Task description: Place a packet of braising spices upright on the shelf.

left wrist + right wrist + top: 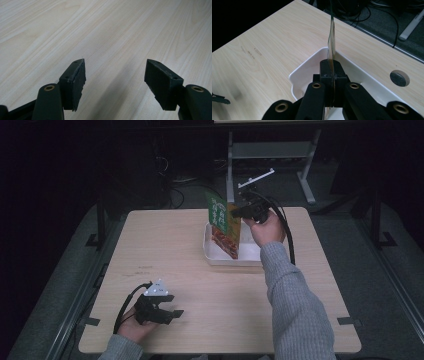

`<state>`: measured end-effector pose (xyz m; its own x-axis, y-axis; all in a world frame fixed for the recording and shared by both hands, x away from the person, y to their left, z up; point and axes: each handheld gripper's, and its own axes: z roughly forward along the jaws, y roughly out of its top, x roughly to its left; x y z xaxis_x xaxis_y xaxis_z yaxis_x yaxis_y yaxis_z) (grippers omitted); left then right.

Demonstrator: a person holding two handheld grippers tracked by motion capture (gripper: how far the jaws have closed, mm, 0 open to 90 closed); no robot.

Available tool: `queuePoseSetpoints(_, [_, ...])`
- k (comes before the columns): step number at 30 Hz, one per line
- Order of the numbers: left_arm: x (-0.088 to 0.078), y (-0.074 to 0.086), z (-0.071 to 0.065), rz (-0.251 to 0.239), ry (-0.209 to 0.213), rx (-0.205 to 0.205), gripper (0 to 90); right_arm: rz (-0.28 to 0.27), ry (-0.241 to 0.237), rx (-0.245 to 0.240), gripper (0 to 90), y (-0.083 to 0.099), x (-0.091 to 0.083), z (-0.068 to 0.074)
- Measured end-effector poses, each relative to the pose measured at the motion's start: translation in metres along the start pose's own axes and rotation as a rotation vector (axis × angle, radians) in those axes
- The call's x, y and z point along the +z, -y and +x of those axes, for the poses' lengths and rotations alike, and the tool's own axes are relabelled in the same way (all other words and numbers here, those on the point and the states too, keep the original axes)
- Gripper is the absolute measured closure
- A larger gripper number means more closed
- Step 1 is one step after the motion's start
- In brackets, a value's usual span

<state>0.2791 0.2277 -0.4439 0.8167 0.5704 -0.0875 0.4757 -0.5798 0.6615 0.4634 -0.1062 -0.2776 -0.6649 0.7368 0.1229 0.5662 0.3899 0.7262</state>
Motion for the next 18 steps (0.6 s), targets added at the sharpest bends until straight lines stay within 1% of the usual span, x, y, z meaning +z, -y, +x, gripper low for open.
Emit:
queuePoseSetpoints(2, [0.0,0.0,0.0,0.001,-0.001,0.001,33.0,0.007,-0.003,0.01,89.6,0.002,-0.001,-0.002])
queuePoseSetpoints(4, [0.0,0.0,0.0,0.0,-0.001,0.0,33.0,0.015,0.0,0.005,89.6,0.003,-0.002,-0.003])
queuePoseSetpoints(6, [0.0,0.0,0.0,0.001,-0.002,0.001,33.0,0.019,0.0,0.011,89.5,0.004,-0.003,-0.004])
queuePoseSetpoints(16, [0.001,0.0,-0.001,0.004,-0.001,0.002,32.9,0.028,-0.006,0.04,89.3,0.016,-0.008,-0.015])
queuePoseSetpoints(18, [0.001,0.0,-0.001,0.006,-0.002,0.005,32.9,0.027,-0.015,0.047,89.1,0.018,-0.009,-0.017])
